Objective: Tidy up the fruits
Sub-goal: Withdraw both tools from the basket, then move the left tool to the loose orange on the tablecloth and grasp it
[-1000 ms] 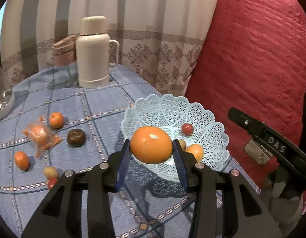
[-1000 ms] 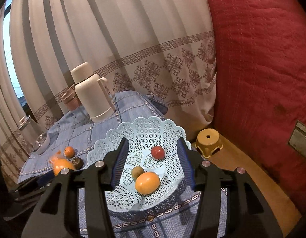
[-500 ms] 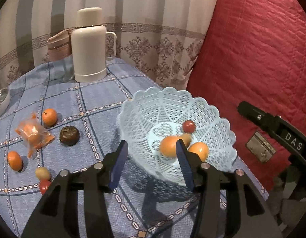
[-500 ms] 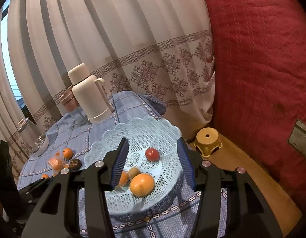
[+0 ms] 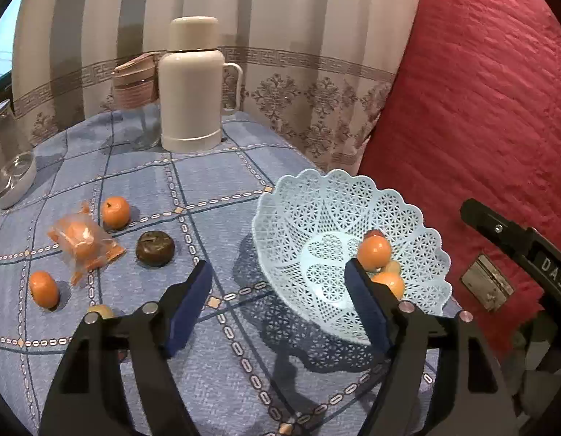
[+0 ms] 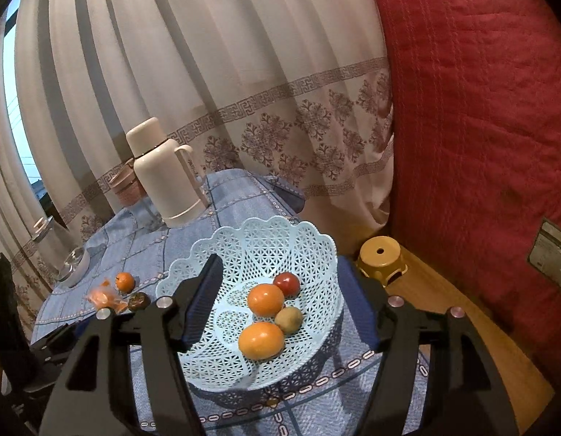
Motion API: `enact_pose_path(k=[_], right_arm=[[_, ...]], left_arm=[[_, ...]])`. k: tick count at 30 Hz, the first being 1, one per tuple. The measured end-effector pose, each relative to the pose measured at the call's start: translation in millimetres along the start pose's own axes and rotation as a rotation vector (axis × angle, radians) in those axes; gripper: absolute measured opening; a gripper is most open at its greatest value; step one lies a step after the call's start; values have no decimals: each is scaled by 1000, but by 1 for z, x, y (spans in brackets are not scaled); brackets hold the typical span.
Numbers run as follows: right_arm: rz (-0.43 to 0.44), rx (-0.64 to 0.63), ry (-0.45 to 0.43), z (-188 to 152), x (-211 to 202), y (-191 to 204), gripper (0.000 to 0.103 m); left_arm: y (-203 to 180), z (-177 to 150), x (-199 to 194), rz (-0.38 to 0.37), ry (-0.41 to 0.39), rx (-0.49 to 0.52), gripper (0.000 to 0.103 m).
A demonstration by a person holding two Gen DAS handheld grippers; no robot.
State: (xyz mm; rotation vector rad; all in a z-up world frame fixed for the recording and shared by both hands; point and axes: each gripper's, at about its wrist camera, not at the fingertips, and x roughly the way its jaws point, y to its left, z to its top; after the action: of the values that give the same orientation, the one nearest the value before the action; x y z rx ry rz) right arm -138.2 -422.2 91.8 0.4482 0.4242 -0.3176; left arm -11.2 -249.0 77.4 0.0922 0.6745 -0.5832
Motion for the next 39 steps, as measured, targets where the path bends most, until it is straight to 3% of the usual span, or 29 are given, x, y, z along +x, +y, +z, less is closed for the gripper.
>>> enact_pose_path(k=[10, 23, 29, 31, 39], right_arm=[[21, -6, 0, -3, -2, 7, 74], [45, -18, 5, -9, -2, 18, 77], [65, -28, 14, -11, -1, 23, 83], [75, -33, 19, -12, 0, 26, 90], [122, -73, 2, -14, -7, 42, 95]], left_arm=[[25, 5, -13, 54, -30, -41, 86], [77, 4, -33, 156, -61, -109, 86], [104, -2, -43, 203, -66, -139, 86], [113, -5, -46, 216, -66, -152, 86], [153, -19, -51, 286, -46, -207, 86]])
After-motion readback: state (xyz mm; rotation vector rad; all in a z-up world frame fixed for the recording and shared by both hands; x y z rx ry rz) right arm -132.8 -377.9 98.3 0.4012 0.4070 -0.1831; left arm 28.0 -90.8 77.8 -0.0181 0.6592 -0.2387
